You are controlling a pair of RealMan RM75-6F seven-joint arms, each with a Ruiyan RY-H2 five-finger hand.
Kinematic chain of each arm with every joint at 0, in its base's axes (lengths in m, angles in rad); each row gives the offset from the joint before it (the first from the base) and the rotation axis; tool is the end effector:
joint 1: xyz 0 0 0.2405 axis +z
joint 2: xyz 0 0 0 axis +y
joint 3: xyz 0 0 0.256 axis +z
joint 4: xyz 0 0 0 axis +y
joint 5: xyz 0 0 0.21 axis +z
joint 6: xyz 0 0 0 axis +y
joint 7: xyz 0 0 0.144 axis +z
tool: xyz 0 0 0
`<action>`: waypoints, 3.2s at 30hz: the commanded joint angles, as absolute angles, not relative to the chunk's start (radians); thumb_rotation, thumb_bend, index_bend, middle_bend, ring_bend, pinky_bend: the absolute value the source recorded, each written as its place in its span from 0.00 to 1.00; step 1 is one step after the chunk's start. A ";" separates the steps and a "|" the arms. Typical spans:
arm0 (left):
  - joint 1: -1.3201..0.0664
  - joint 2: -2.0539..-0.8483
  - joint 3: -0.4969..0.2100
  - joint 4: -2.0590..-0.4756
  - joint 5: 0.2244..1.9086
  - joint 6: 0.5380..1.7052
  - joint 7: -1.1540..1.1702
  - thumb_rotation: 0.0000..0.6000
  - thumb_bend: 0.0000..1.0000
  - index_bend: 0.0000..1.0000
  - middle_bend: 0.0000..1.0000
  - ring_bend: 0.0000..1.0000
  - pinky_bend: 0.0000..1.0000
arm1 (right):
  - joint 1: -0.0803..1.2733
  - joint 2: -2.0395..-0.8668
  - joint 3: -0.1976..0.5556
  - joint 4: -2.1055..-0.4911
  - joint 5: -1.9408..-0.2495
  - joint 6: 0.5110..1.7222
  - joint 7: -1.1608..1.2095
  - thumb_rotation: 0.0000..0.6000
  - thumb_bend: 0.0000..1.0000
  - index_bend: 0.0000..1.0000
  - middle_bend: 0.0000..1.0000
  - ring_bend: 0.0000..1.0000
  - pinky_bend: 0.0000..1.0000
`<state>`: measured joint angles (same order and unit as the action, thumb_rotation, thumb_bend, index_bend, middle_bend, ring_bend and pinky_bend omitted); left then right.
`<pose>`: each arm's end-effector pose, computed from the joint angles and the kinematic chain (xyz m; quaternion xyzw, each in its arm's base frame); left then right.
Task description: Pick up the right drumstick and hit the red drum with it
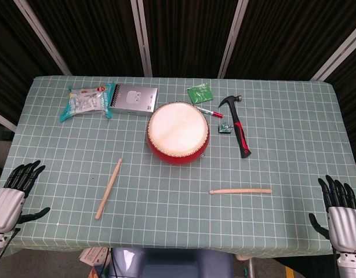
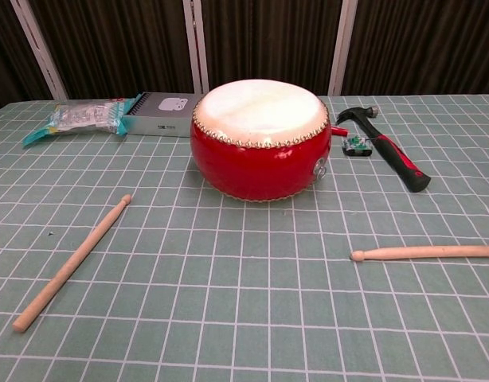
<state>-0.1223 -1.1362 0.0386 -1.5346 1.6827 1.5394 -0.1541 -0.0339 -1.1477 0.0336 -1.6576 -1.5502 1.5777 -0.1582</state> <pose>-0.2986 0.1723 0.1450 -0.6425 -0.3793 -0.4416 0.4983 -0.3081 -0.1405 0.1538 0.5869 -0.3655 0.3588 0.6271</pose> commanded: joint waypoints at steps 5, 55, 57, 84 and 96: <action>-0.122 -1.137 0.040 -1.538 1.684 1.539 -0.147 1.00 0.00 0.00 0.00 0.00 0.01 | -0.028 -1.148 0.038 -1.663 -1.560 1.581 -0.122 1.00 0.33 0.00 0.17 0.28 0.33; -0.136 -1.121 0.043 -1.561 1.668 1.502 -0.178 1.00 0.00 0.00 0.00 0.00 0.01 | 0.278 -1.579 0.160 -1.471 -1.130 1.209 -0.512 1.00 0.33 0.48 0.99 1.00 1.00; -0.137 -1.121 0.043 -1.563 1.667 1.500 -0.176 1.00 0.00 0.00 0.00 0.00 0.01 | 0.282 -1.586 0.160 -1.462 -1.124 1.206 -0.509 1.00 0.33 0.48 0.99 1.00 1.00; -0.138 -1.117 0.043 -1.568 1.658 1.493 -0.186 1.00 0.00 0.00 0.00 0.00 0.01 | 0.307 -1.602 0.165 -1.444 -1.049 1.189 -0.490 1.00 0.45 0.88 0.99 1.00 1.00; -0.137 -1.117 0.044 -1.568 1.660 1.494 -0.188 1.00 0.00 0.00 0.00 0.00 0.01 | 0.295 -1.377 0.234 -1.777 -1.076 1.271 -0.459 1.00 0.47 0.92 1.00 1.00 1.00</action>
